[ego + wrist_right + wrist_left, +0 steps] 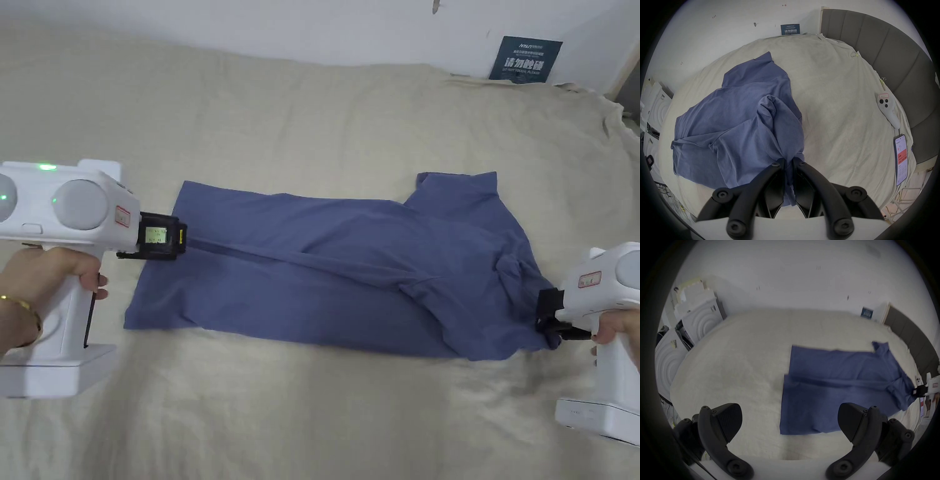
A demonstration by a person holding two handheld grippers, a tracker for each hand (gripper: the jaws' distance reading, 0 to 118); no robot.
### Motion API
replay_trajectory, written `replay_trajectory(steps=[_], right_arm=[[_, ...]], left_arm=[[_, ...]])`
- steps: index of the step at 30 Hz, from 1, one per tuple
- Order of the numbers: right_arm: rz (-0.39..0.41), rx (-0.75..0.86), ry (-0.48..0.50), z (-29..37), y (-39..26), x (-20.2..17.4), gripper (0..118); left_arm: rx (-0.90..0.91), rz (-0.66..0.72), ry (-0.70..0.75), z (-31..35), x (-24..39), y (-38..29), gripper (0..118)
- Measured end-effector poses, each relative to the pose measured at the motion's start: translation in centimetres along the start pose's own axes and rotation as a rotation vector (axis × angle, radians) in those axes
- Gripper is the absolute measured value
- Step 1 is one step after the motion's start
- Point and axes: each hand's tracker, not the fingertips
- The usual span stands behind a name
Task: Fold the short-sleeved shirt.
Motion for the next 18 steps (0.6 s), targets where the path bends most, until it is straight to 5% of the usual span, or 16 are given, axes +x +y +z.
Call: replay_trajectory(steps=[6,8,17,18], right_arm=[[-0.016,-0.014,-0.008,-0.7,-0.4,0.2,8],[-0.010,-0.019,-0.010,-0.9,-0.6,0.3,8],[-0.004,-0.029,-0.022,-1.5,-1.3,0.2,8],[-0.003,-0.029,-0.022,-1.6,-1.3,0.1,8]], left_arm=[[-0.225,-0.009,0.051,-6.4,0.1,-1.4,117],[-0.248,-0.007,0.062,-7.8,0.0,-2.0,108],[-0.307,0.069,-0.064,-9.6,-0.1,-3.1,5],[-0.305,0.072,-0.086,-9.5,0.0,-3.1,3]])
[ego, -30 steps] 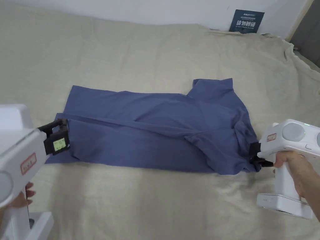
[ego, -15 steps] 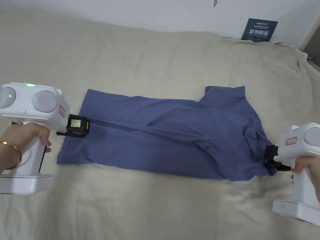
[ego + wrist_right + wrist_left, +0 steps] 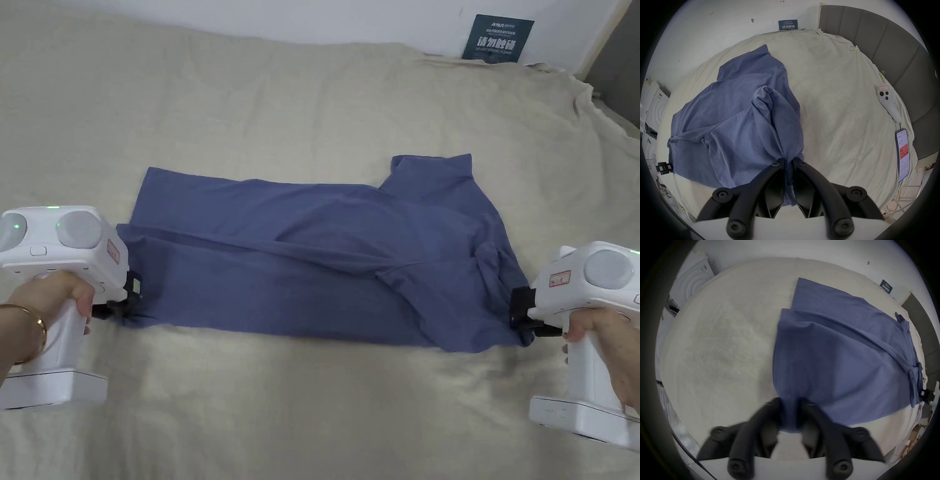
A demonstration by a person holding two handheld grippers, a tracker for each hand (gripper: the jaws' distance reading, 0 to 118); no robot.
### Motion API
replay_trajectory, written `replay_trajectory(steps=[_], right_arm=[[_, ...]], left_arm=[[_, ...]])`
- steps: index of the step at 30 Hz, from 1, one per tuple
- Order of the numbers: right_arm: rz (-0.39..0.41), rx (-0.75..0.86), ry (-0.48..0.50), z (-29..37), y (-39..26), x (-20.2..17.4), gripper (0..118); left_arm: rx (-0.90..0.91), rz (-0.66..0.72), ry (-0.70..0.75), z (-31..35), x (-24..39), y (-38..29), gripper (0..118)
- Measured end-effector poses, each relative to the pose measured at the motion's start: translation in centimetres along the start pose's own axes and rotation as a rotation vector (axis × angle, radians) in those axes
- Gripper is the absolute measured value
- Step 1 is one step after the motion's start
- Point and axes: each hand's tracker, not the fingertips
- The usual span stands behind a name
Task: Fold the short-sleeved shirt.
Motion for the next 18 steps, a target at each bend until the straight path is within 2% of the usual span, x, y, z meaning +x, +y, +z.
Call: replay_trajectory(steps=[1,4,12,16,18], right_arm=[[0.001,0.000,0.001,0.1,-0.1,0.0,8],[0.017,0.001,0.004,0.8,0.0,-0.1,8],[0.038,0.048,0.067,6.3,0.6,1.7,8],[0.075,0.074,0.055,9.4,-1.2,2.8,8],[0.064,0.077,0.073,10.5,-3.0,3.7,8]], left_arm=[[-0.005,-0.004,0.058,-0.1,0.4,0.1,2],[0.009,-0.038,0.054,0.9,0.3,0.0,1],[0.106,0.050,-0.067,7.7,-2.8,-0.1,1],[0.144,0.028,-0.090,11.1,-3.9,-3.2,1],[0.148,0.038,-0.122,12.3,-4.6,-5.4,1]])
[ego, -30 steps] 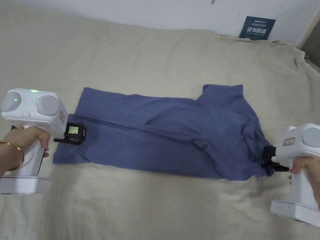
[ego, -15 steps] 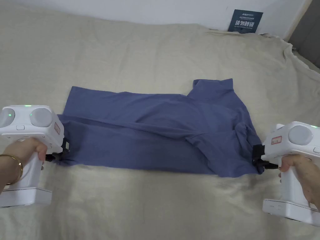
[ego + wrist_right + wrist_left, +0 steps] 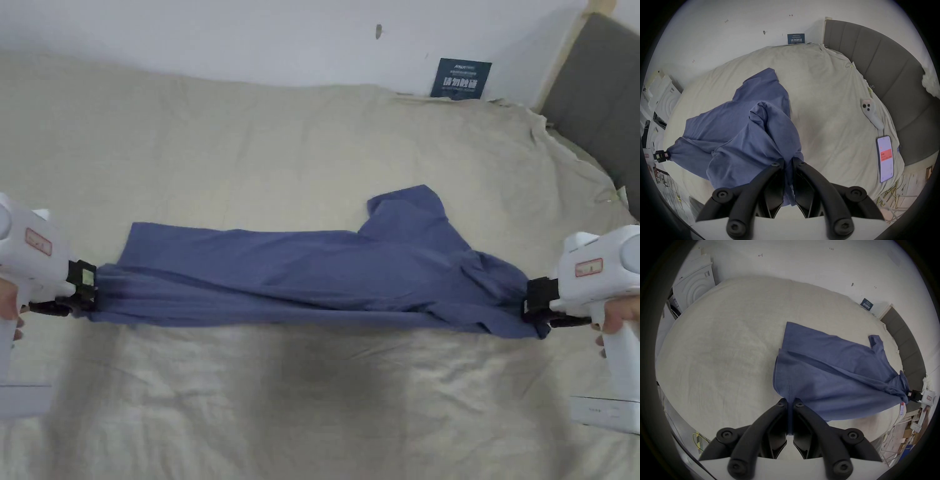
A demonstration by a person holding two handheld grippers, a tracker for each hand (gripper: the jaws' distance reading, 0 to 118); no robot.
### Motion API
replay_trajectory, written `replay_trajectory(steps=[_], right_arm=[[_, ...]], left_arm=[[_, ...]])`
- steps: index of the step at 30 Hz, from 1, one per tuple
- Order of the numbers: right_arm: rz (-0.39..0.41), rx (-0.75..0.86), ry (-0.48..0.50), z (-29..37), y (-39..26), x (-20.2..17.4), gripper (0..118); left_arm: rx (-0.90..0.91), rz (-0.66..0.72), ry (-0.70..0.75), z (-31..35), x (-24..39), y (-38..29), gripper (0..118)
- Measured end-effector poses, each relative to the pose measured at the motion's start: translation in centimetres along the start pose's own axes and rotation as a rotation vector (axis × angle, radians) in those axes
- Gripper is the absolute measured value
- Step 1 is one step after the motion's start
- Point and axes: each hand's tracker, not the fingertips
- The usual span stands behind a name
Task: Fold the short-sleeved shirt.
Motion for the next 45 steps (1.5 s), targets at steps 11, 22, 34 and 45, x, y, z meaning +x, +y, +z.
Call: replay_trajectory(steps=[11,22,34,45], right_arm=[[-0.053,-0.096,0.032,-1.0,-12.2,1.0,8],[0.017,-0.003,-0.105,1.0,-12.0,1.1,94],[0.116,0.734,-0.049,14.2,-8.0,-5.3,94],[0.084,0.945,0.001,14.6,-11.9,-10.0,82]], left_arm=[[-0.085,-0.052,0.079,-1.8,-1.9,-11.8,2],[0.010,-0.041,0.213,0.5,-3.5,-11.3,110],[0.747,-0.133,0.076,11.4,5.5,-6.6,111],[0.955,-0.238,0.078,9.5,10.1,-10.8,32]])
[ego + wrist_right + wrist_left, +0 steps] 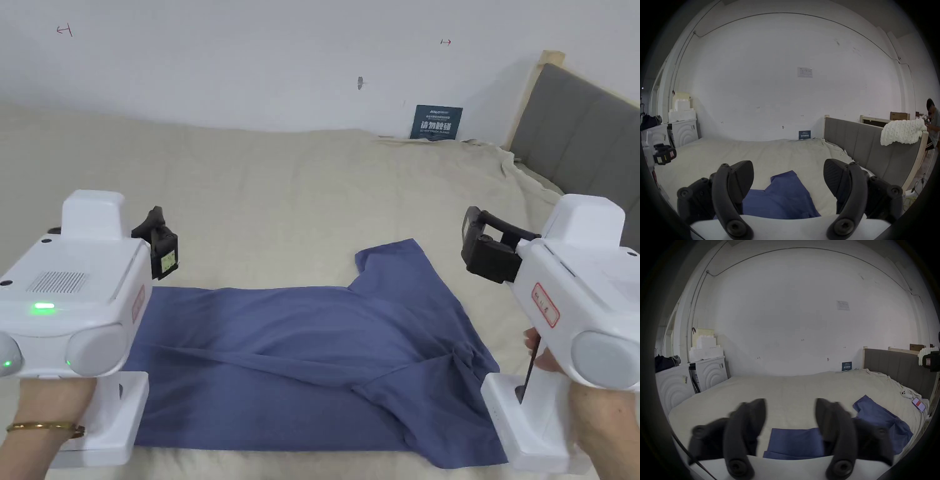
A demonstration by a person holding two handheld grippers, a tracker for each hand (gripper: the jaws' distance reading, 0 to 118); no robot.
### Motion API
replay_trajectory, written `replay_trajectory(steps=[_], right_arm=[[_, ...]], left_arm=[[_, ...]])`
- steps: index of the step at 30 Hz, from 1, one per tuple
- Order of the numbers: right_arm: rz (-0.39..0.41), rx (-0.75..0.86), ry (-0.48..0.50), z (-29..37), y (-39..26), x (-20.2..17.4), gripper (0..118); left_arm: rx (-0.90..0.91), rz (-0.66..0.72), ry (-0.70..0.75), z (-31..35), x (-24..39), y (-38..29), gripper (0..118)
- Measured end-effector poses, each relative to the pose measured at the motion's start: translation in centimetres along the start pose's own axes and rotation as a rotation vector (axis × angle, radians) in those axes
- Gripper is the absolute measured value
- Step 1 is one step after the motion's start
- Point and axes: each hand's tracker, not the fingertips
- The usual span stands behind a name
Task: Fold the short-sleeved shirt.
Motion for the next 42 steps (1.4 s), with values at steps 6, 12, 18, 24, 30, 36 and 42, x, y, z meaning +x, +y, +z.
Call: replay_trajectory(steps=[6,12,18,24,30,36,42], right_arm=[[0.010,-0.024,0.001,0.3,-1.8,-1.2,2],[-0.016,-0.076,0.018,-0.5,-3.2,-1.0,0],[-0.012,-0.094,0.022,-1.3,-3.1,-0.9,0],[-0.003,-0.128,0.040,-3.6,-2.2,-0.8,0],[-0.021,-0.317,0.058,-11.5,-1.5,0.6,0],[-0.030,-0.561,0.015,-21.3,-1.4,1.6,37],[0.017,-0.742,-0.056,-28.5,-4.3,2.5,91]], left_arm=[[-0.002,0.015,-0.024,-0.1,0.3,-1.4,0],[-0.030,0.034,-0.021,-0.3,0.2,-2.2,0],[-0.036,0.024,-0.017,-0.5,0.4,-2.4,0],[-0.044,0.037,-0.020,-1.3,0.5,-2.2,0],[-0.038,0.020,-0.032,-2.1,0.9,-1.7,0],[-0.037,0.032,-0.026,-4.1,1.0,-1.1,0],[-0.046,0.051,-0.034,-6.1,1.0,-1.2,0]])
